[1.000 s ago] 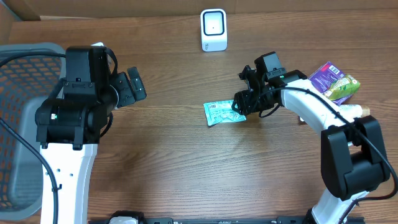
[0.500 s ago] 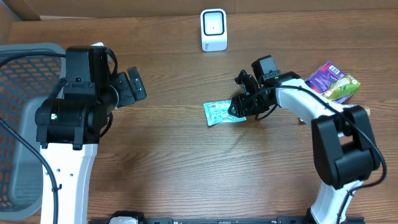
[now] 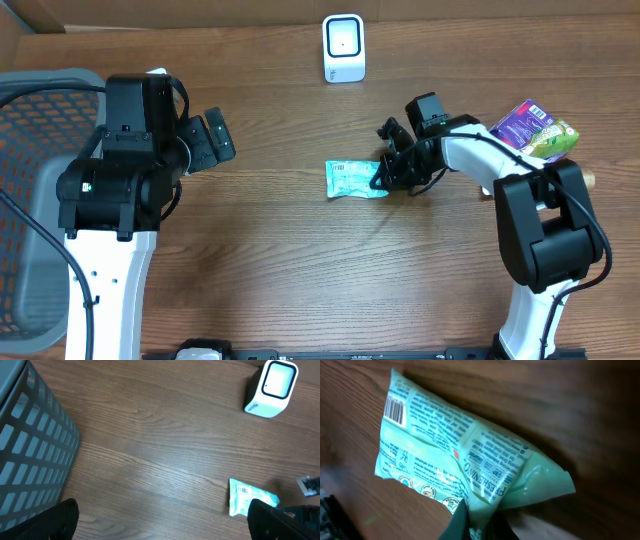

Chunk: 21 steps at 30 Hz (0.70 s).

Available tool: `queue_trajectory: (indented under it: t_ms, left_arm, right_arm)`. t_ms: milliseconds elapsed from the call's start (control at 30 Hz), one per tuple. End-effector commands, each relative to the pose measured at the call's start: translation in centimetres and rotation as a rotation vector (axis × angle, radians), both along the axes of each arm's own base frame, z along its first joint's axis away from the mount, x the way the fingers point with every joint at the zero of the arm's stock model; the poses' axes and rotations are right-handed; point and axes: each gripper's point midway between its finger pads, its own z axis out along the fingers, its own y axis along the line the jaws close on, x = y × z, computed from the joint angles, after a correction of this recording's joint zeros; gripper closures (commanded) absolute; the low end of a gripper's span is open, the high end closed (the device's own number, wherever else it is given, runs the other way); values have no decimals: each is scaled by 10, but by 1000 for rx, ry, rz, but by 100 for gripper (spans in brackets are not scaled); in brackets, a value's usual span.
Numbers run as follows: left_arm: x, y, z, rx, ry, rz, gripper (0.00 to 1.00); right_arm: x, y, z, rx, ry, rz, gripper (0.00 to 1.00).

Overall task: Scan the item barcode
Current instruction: 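Lift the packet and swing it up toward the scanner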

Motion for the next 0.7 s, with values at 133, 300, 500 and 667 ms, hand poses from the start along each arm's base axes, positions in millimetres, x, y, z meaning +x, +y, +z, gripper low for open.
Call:
queue_trajectory:
  t_ms: [133,300,500,667]
  left_arm:
    - [1,3,2,3,-6,17,0]
    - [1,3,2,3,-7,17,0]
    - [1,3,2,3,-6,17,1]
    - [1,3,2,3,-6,17,0]
  right_arm:
    - [28,-16,40,134,89,-119,96]
    - [42,-16,93,175,-35,-30,96]
    - [49,-14,170,134,-256,10,96]
    - [36,-24,241,42,-495,6,96]
